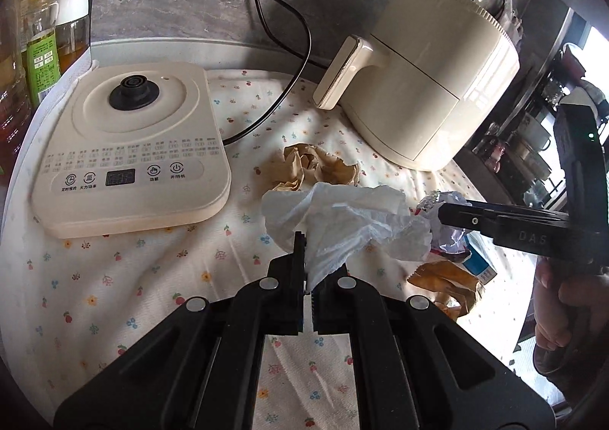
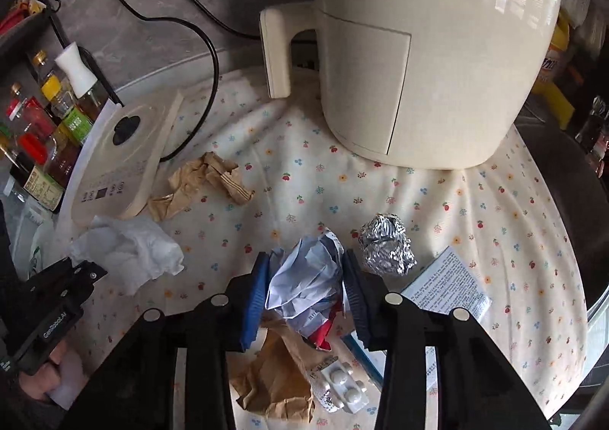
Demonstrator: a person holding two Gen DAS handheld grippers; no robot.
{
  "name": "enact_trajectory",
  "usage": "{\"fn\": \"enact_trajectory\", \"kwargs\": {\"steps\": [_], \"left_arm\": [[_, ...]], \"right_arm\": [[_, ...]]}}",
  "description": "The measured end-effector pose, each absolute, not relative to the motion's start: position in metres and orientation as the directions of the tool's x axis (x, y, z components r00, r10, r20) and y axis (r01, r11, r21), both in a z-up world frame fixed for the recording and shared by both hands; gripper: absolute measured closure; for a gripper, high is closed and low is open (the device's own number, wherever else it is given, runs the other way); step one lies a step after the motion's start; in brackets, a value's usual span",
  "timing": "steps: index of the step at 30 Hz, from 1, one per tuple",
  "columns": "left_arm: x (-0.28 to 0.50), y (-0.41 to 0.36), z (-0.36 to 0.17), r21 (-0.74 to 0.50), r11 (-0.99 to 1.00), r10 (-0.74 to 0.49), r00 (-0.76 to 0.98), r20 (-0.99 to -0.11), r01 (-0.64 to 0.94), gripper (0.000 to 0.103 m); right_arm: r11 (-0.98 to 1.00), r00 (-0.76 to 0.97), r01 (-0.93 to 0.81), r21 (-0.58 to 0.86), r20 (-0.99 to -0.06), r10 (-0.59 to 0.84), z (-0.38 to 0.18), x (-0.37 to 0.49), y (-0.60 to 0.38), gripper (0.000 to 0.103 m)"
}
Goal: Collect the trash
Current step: 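Grasp the white plastic bag with the left tool while the right tool grasps crumpled paper, then carry both items down to the white bin and open both tools over it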
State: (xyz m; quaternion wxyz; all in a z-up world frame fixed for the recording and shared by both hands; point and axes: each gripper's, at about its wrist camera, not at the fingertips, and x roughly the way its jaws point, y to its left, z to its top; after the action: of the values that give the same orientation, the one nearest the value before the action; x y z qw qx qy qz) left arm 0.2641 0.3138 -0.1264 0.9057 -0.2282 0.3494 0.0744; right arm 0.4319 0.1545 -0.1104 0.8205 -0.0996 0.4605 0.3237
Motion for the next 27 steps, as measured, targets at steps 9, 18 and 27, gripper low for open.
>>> {"fn": "enact_trajectory", "kwargs": {"steps": [9, 18, 27], "left_arm": [[0.257, 0.280, -0.094, -0.357, 0.899, -0.019, 0.791, -0.611, -0.254, 0.099], [0.252, 0.233, -0.068, -0.331, 0.918, -0.022, 0.806, -0.592, -0.219, 0.099], [0.255, 0.170, -0.054, -0.322, 0.938, -0.086, 0.809, -0.581, -0.131, 0.099]], "right_arm": [[0.749, 0.420, -0.615, 0.245, -0.703, 0.575, -0.056, 0.404, 0.093, 0.065], [0.778, 0.470, -0.553, 0.298, -0.660, 0.587, -0.045, 0.389, 0.018, 0.065], [0.800, 0.504, -0.503, 0.328, -0.641, 0.580, -0.039, 0.369, -0.056, 0.065]]}}
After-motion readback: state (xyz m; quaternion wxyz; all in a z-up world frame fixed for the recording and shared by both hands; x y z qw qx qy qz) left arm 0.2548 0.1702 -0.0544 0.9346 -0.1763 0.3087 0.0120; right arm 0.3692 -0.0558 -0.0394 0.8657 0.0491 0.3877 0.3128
